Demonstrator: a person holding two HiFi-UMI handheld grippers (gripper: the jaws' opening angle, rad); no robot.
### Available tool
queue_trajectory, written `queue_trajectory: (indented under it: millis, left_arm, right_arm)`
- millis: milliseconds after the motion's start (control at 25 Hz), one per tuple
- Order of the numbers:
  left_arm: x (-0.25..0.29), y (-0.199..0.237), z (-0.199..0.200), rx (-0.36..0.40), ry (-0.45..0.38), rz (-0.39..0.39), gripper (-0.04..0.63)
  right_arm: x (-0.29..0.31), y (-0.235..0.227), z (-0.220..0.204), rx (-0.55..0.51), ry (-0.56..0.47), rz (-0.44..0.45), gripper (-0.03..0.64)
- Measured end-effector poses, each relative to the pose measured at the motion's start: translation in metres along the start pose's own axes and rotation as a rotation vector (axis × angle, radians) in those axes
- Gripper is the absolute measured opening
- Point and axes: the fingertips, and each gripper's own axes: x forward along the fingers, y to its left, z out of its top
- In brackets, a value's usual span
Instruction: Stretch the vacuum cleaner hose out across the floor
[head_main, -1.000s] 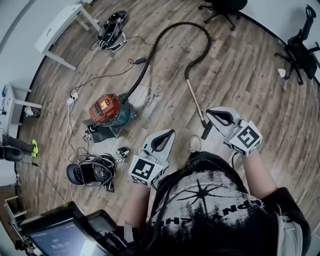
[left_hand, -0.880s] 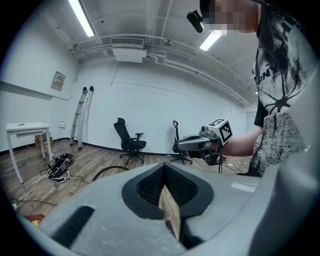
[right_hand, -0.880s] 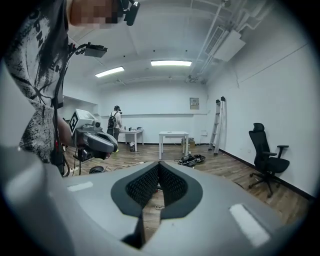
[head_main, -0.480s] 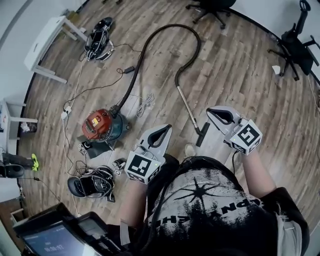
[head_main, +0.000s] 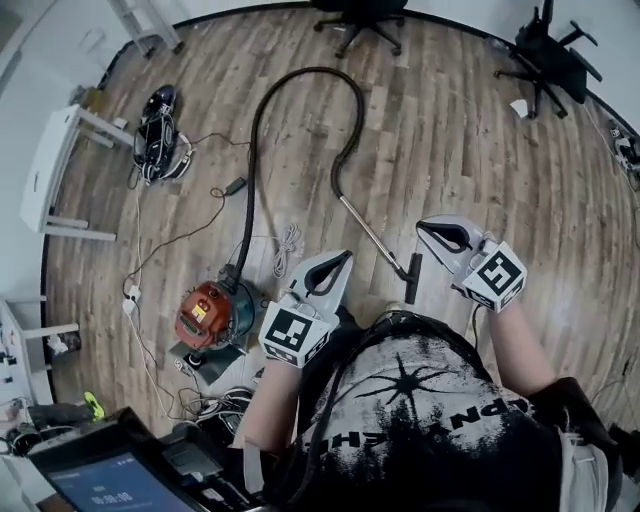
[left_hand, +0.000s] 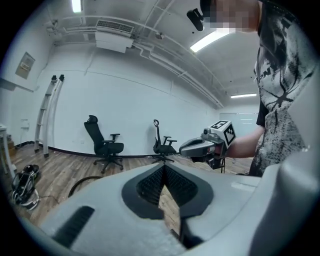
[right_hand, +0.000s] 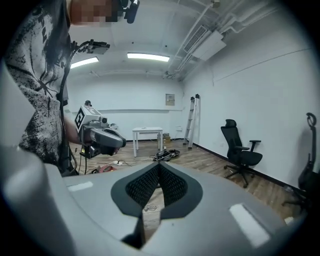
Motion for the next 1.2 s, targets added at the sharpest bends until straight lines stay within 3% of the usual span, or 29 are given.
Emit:
queue_trajectory:
  millis: [240,360,600,880,1040,1200]
  left_arm:
    - [0.011,0.044,0.022,0.078,0.001,-0.162,0.0]
    - [0.008,0.061,0.01,0.081,0.014,-0.214,0.0]
    - [0.011,0.066,-0.01,0.067,0.048,-0.284,0.0]
    - [0.027,0.027,-0.011,0.086,0.076,-0.268,0.0]
    - [0.037,-0.003,-0.016,0.12,0.09,-0.251,0.0]
    - [0.055,-0.006,-0.032,0.113,0.101,-0.242,0.0]
  right_arm:
    - [0.034,-0.012,0.028,0.063,-0.048,-0.137,0.006]
    - [0.04,-0.008,0.03,0.163,-0.106,-0.183,0.007]
    - [0.034,-0.001,0.009,0.209,-0.075,-0.256,0.007]
    - [0.005,0.015,-0.005,0.21,-0.076,-0.178,0.008]
    - [-0.006,0.02,-0.037,0.213,-0.061,-0.118,0.017]
    - [-0.003,0.014,-0.068,0.215,-0.027,-0.121,0.029]
